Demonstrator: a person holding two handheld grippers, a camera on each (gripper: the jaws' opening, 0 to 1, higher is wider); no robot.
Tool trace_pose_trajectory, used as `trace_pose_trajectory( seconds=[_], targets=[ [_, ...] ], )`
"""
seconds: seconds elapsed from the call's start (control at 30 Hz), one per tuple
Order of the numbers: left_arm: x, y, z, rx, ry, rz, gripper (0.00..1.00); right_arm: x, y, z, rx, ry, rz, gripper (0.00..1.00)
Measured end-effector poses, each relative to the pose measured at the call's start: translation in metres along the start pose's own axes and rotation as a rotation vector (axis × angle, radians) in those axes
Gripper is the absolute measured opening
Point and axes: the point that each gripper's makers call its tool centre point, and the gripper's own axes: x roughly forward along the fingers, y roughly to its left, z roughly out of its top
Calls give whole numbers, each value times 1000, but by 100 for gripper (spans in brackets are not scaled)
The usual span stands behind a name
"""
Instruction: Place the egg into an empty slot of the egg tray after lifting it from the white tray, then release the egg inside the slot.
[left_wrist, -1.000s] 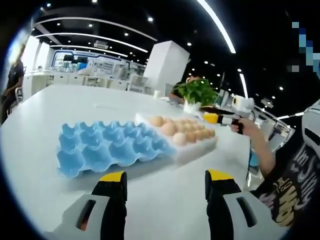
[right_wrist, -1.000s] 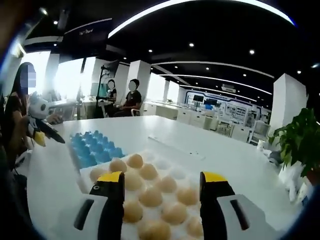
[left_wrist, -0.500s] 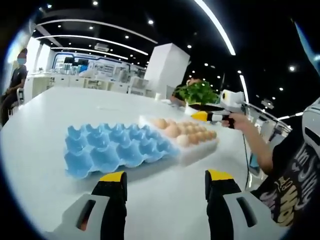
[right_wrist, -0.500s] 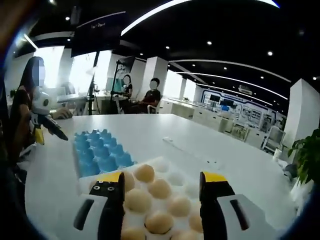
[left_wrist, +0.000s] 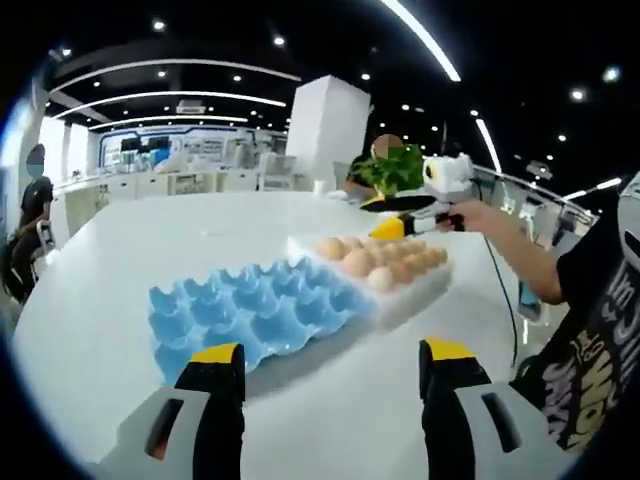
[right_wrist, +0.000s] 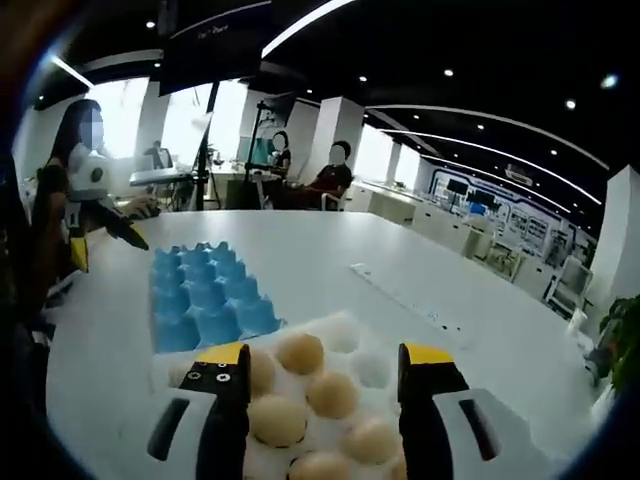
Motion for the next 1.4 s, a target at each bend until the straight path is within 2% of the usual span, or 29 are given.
trace_pose_trajectory(
  seconds=[0.13, 0.23, 0.37, 0.63, 0.73, 0.8, 0.9, 0.97, 1.1, 1.13, 1.17, 1.2, 1.33, 1.4],
  targets=[
    [-1, -3, -7, 17, 34, -22, 72, 7, 0, -1, -40, 35, 27, 56],
    [-5, 3, -3, -6, 11, -11, 72, 11, 4, -3, -50, 53, 49, 48],
    [-9, 6, -3, -8, 11, -6, 72, 21, 6, -4, -61, 74, 72, 49],
    [-15, 8, 4, -9, -16, -5, 72, 46, 2, -12, -27, 131, 135, 50],
    [-16, 10, 6, -13, -25, -3, 72, 52, 2, -15, -46, 186, 164, 46],
    [-17, 11, 6, -14, -27, -4, 72, 56, -2, -16, -113, 243, 168, 43],
    [-18, 13, 7, -19, -31, 1, 72, 62, 6, -14, -143, 306, 235, 41],
    [-19, 14, 8, -21, -33, 1, 72, 60, 20, -17, -142, 336, 269, 39],
    [-19, 15, 9, -23, -41, 2, 71, 66, 16, -38, -184, 470, 304, 31],
    [-19, 15, 10, -27, -44, 3, 71, 64, 18, -52, -196, 535, 324, 30],
    [-20, 16, 11, -31, -47, 5, 71, 70, 26, -47, -133, 500, 352, 27],
    [-20, 16, 11, -34, -49, 8, 71, 69, 23, -45, -65, 533, 339, 27],
    [-19, 16, 11, -34, -46, 9, 70, 73, 16, -42, -79, 547, 361, 28],
    [-18, 16, 11, -34, -46, 5, 70, 69, 21, -44, -84, 564, 354, 28]
  ],
)
